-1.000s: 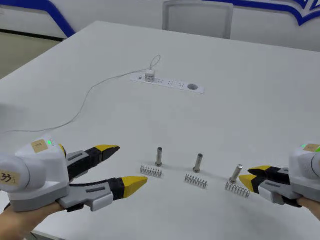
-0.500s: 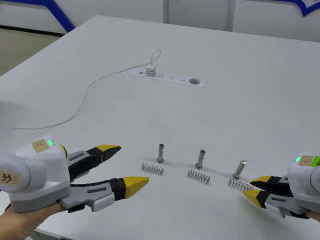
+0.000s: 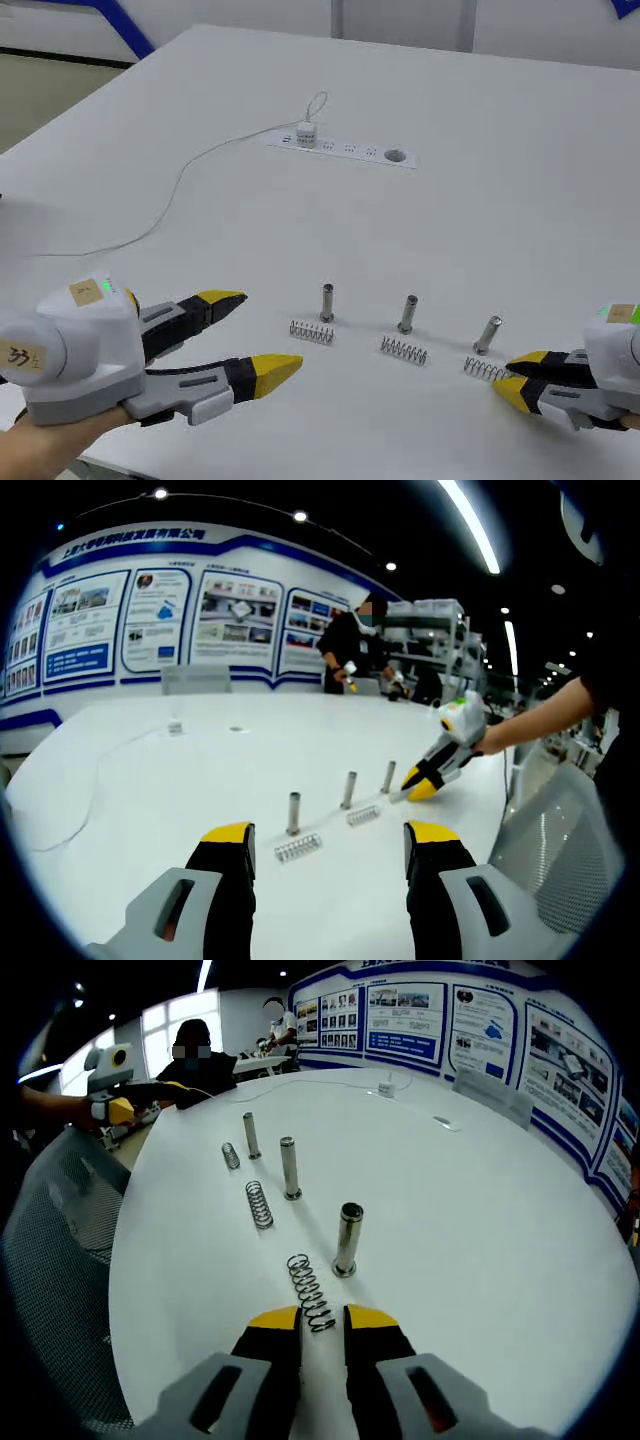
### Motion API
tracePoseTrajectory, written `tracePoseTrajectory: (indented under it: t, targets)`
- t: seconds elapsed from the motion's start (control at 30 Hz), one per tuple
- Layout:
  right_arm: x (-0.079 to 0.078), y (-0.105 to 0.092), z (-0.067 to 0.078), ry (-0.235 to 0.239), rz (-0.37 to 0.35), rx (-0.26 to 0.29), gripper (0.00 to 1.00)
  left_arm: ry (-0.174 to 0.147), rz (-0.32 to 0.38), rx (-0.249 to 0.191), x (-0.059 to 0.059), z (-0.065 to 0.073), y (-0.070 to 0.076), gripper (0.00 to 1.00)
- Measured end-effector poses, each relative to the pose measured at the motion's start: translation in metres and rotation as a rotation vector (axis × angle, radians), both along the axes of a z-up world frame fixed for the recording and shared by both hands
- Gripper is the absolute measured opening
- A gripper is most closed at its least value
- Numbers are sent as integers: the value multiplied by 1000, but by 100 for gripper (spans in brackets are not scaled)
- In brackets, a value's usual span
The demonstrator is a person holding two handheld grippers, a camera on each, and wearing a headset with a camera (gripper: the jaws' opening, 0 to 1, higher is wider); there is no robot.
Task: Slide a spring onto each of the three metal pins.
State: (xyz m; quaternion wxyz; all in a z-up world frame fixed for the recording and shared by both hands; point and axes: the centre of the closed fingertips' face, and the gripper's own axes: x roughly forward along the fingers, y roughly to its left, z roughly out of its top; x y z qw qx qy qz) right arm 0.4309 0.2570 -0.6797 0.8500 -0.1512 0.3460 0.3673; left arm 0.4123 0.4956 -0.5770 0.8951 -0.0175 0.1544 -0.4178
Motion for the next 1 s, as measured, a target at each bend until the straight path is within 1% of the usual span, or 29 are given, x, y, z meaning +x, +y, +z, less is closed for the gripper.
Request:
tracePoseTrajectory:
  t: [0.13, 0.53, 0.7, 0.87, 0.9, 0.97, 1.0]
  targets:
    - [-2, 5, 0, 14, 18, 29, 17, 3, -4, 6, -1, -1, -1, 62]
    - [-4, 5, 0, 14, 33, 21, 13, 1, -8, 9, -2, 0, -2, 61]
    - [-6, 7, -1, 26, 53, 10, 12, -2, -13, 15, -3, 0, -3, 61]
    - [-6, 7, -2, 30, 45, 0, 12, -1, -12, 19, -3, 0, -3, 61]
    - [-5, 7, -2, 33, 40, 1, 12, -1, -14, 21, -3, -1, -3, 61]
    - [-7, 9, -1, 51, 31, 20, 12, -2, -23, 21, -4, -1, -4, 61]
    - [-7, 8, -1, 53, 31, 19, 11, 3, -32, 24, -5, -3, -6, 60]
